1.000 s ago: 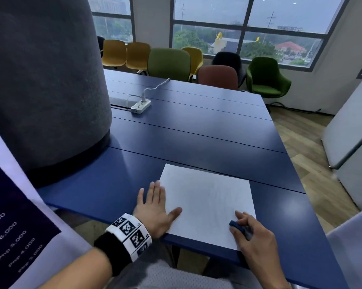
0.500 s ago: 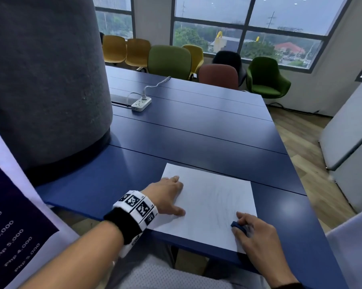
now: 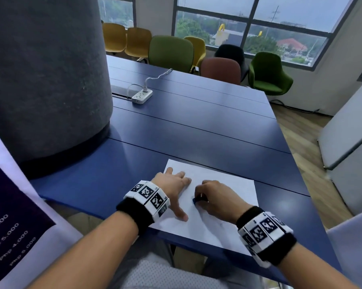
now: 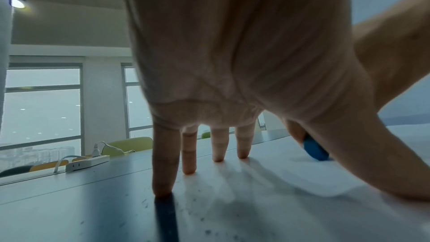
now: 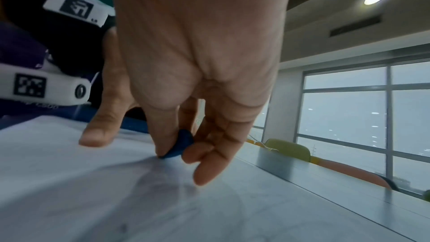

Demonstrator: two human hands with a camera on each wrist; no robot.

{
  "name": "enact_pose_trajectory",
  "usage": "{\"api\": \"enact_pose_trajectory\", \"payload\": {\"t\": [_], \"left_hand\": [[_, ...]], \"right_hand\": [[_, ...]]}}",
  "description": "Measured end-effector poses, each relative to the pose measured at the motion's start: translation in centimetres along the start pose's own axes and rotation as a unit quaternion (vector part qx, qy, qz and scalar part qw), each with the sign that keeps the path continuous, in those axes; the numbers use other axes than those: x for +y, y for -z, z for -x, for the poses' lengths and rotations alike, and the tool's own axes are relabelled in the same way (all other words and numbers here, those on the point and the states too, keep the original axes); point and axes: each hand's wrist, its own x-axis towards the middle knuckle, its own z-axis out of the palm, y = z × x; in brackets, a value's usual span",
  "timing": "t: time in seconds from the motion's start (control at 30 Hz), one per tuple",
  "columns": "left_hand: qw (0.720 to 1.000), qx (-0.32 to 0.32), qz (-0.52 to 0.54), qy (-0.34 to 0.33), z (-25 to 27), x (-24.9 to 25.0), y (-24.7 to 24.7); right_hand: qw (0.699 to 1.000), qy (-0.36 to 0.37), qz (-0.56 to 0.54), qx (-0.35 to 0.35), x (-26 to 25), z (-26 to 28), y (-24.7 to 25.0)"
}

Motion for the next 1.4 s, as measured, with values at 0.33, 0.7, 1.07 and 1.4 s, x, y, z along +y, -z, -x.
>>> {"api": "enact_pose_trajectory", "payload": {"t": [0.33,0.7,1.07,1.4], "left_hand": [[1.0,0.005,-0.005,-0.002,0.0,0.0,-0.1],[1.0,-0.013,-0.019,0.008,-0.2,0.5,0.1],[1.0,-0.03,-0.005,0.001,-1.2,1.8,1.7],[0.999,-0.011,-0.045,-0.009,-2.7,2.8,1.4]], "right_hand": [[0.992,0.073,-0.021,-0.098,0.9,-0.8,0.7],[0.994,0.058,-0.032,-0.082,3.3,-1.6,0.7],[0.976,-0.134,-0.173,0.016,8.5,-1.3,0.5],[0.972,-0.145,-0.182,0.023,9.2,-2.4,1.2]]}}
